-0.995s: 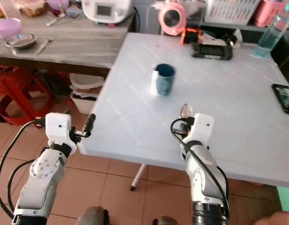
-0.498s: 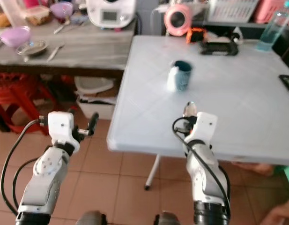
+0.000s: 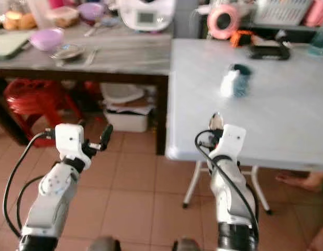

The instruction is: Setting the table

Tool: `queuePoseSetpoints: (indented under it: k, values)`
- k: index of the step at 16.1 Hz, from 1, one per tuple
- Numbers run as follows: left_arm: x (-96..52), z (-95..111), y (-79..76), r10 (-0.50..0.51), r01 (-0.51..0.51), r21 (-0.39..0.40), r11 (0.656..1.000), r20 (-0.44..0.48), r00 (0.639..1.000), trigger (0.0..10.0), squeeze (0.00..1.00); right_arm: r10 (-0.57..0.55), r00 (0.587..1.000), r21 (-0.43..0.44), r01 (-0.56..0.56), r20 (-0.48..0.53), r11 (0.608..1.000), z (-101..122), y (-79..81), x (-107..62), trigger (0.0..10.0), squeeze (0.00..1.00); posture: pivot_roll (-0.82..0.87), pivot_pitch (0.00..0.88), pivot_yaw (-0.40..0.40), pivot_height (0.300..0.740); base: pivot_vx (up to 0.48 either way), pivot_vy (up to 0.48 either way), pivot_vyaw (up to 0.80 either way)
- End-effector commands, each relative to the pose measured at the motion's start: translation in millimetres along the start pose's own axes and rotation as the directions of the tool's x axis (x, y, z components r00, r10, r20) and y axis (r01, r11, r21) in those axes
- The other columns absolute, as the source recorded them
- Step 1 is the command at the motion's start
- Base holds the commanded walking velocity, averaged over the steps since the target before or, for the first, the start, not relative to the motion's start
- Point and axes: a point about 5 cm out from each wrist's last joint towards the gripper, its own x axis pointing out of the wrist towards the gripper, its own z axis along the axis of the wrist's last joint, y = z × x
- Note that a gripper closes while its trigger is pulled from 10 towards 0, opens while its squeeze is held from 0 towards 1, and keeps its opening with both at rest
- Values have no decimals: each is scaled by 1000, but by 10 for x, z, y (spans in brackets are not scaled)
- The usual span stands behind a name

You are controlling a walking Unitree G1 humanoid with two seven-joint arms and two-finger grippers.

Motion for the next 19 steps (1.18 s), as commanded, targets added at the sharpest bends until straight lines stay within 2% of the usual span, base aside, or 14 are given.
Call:
queuePoseSetpoints:
  k: [1, 13, 19]
  values:
    - [5, 43, 38, 6, -6, 0, 1000, 19, 1000, 10000, 0, 29, 1000, 2, -29, 10, 1000, 36, 77, 16, 10000, 0, -7, 0, -9, 719, 0, 458, 0]
    - [16, 50, 33, 6, -7, 7, 1000, 31, 1000, 10000, 0, 2, 998, 6, -2, 62, 1000, 140, 16, 66, 10000, 0, -7, 0, -7, 719, 0, 458, 0]
    - [27, 63, 13, -1, 0, 4, 1000, 43, 999, 10000, 0, 12, 993, -46, -7, 114, 999, 210, 20, 60, 10000, 0, -8, 0, -6, 719, 0, 444, 0]
